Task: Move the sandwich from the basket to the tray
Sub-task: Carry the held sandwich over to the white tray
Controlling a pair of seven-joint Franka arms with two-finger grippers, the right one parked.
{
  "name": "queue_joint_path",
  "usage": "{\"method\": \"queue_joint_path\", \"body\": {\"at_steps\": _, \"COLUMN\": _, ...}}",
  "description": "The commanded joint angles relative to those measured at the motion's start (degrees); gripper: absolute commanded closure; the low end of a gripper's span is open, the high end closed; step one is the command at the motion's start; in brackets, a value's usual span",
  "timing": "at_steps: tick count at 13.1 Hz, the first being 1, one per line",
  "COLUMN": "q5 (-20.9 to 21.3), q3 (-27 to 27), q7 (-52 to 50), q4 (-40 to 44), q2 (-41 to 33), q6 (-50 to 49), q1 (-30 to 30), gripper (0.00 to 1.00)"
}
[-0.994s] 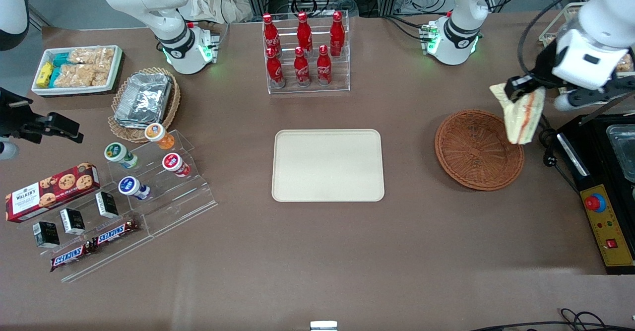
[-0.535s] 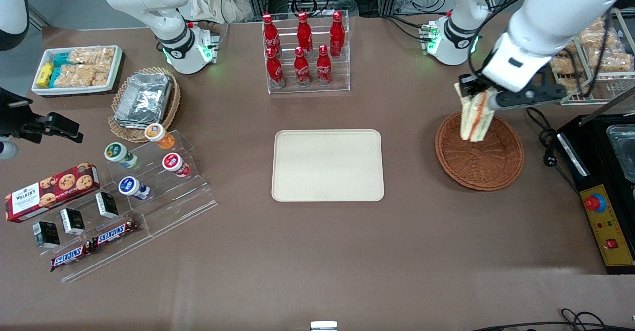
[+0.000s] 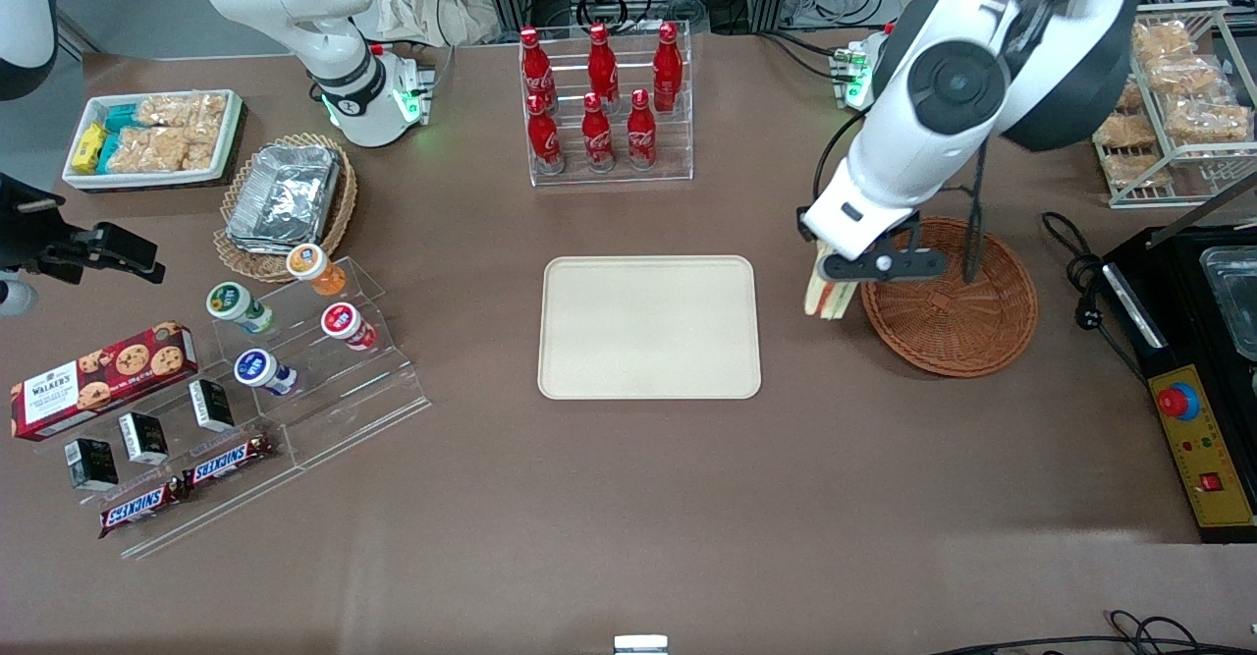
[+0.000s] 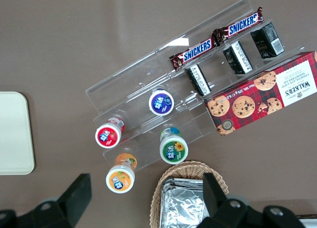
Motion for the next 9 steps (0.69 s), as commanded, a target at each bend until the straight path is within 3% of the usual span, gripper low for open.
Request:
{"method": "queue_joint_path", "body": {"at_steps": 1, "q5": 2.6, "q3": -0.6, "q7": -4.0, "q4": -0.1, "q2": 4.4, "q6": 3.1, "q1": -1.8, "gripper": 1.00}}
{"method": "queue_joint_path", "body": {"at_steps": 3, "q5": 5.4, "q3": -0.6, "q7": -5.4, "q4": 0.2, "q2": 7.6, "q6": 5.5, "q1": -2.5, "gripper": 1.00}}
{"method": "queue_joint_path", "body": {"at_steps": 9, "q5": 7.6, "q3": -0.6, "q7": -12.9, "q4": 0.0, "q2": 16.0, "q6": 14.3, "q1": -6.5, "gripper": 1.00}}
